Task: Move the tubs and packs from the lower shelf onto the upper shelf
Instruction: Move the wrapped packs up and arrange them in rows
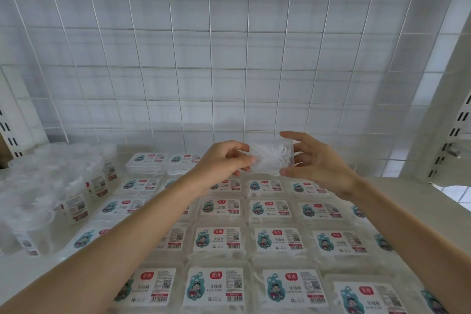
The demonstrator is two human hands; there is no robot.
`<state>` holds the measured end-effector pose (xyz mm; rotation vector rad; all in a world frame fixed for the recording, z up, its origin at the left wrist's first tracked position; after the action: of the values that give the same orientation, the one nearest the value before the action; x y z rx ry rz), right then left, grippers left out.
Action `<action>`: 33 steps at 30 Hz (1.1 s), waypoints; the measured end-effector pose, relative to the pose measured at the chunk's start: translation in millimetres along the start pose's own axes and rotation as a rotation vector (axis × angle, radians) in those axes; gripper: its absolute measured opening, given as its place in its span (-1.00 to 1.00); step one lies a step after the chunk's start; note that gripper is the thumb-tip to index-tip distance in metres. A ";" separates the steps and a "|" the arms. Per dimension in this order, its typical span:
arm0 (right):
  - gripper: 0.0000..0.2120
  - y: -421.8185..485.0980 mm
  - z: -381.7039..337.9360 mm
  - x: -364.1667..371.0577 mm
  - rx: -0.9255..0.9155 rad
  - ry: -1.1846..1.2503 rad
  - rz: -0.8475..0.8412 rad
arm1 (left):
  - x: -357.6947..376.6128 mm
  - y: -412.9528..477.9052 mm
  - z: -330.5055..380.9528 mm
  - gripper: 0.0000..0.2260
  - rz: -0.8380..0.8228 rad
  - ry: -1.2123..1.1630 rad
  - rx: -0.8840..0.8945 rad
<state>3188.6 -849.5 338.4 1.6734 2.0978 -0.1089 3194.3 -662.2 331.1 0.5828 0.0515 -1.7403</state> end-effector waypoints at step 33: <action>-0.62 4.5 10.0 -2.2 0.013 0.149 0.035 | 2.5 -1.4 -22.0 -0.74 0.056 -0.493 -0.234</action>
<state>3196.1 -853.6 331.3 1.7741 2.1784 0.0132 3200.5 -656.6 310.6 -0.0235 -0.1056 -1.7494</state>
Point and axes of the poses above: each hand's wrist, its own y-axis towards the middle knuckle, its own x-axis out of the palm, z = x × y, the point moved 9 cm from there along y, towards the middle knuckle, and after that the axes turned 5 degrees about x, right-handed, at the moved point
